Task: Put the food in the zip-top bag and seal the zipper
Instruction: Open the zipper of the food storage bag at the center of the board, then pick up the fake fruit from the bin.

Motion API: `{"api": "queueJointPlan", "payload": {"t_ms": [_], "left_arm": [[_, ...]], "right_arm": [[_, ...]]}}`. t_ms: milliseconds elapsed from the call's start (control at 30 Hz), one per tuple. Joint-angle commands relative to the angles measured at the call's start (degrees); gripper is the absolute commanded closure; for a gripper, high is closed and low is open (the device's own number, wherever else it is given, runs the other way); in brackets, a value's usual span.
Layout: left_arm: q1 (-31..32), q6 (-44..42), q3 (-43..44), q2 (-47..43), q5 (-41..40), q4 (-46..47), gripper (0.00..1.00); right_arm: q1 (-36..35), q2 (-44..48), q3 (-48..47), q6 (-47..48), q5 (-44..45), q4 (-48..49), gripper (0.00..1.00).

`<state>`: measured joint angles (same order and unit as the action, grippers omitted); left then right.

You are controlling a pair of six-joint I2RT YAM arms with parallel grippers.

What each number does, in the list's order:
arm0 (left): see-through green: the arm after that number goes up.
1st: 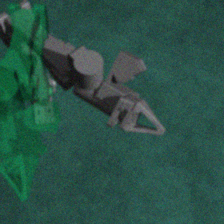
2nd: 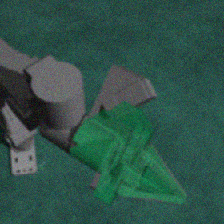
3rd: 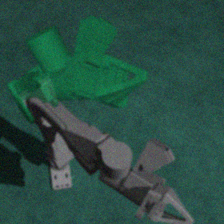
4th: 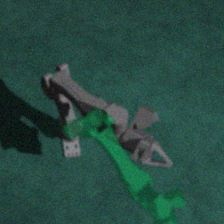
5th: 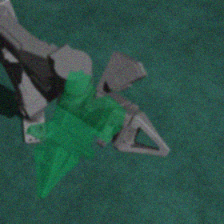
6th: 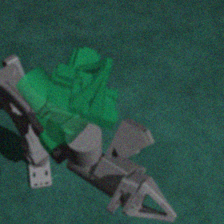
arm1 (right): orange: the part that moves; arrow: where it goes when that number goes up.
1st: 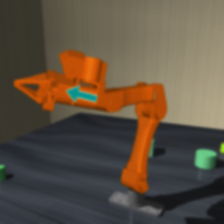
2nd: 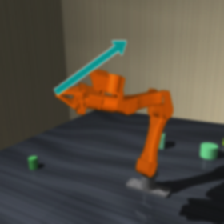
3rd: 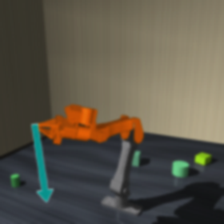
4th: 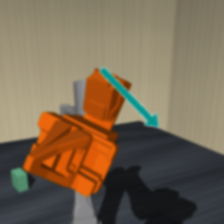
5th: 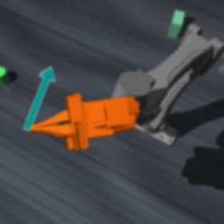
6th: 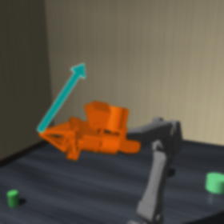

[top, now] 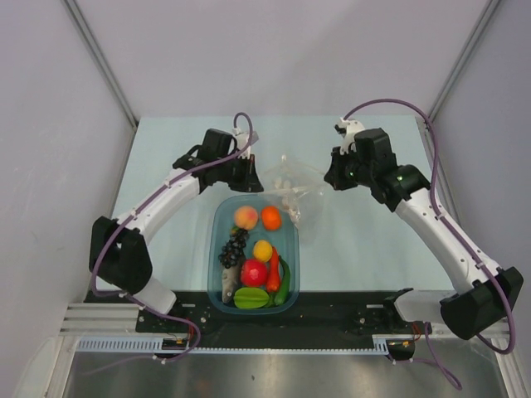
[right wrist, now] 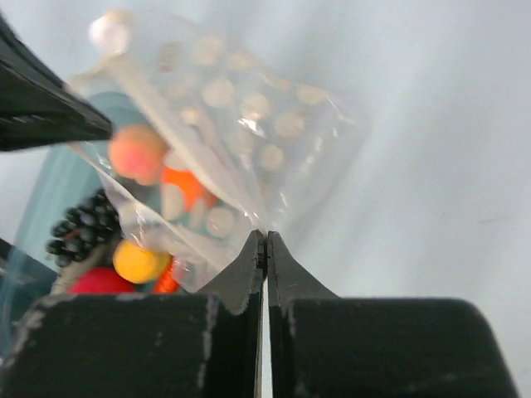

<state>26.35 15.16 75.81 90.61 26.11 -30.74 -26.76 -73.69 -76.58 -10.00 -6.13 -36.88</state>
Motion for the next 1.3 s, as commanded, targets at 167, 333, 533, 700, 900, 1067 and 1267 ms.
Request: {"api": "queueJointPlan", "payload": {"t_ms": [167, 333, 533, 700, 900, 1067, 1267], "left_arm": [[0.7, -12.3, -3.8, -8.2, 5.8, -2.7, 0.84], [0.6, -20.5, -3.1, -11.3, 7.7, -7.7, 0.43], [0.5, -32.4, -12.3, -24.3, 10.8, -9.5, 0.01], [0.5, -37.0, -20.9, -30.5, 6.5, -9.7, 0.01], [1.2, -56.4, -25.7, -34.7, 13.4, -18.1, 0.07], [2.3, -86.1, -25.8, -34.4, 12.7, -35.6, 0.11], [9.5, -90.9, -25.0, -31.2, 7.1, -34.1, 0.08]], "right_arm": [[-0.1, 3.8, 2.7, 5.8, -3.1, -1.2, 1.00], [-0.1, 4.5, 4.5, 4.4, -7.6, -0.2, 1.00], [0.1, 5.3, 6.5, 2.8, -9.1, 0.4, 1.00], [0.5, 5.4, 6.6, 1.6, -9.8, 1.0, 1.00], [0.7, 5.5, 6.9, 0.9, -10.9, 1.2, 1.00], [0.7, 5.3, 7.1, 1.0, -11.4, 1.0, 1.00], [0.6, 5.1, 7.8, 0.8, -11.6, 1.8, 1.00]]}}
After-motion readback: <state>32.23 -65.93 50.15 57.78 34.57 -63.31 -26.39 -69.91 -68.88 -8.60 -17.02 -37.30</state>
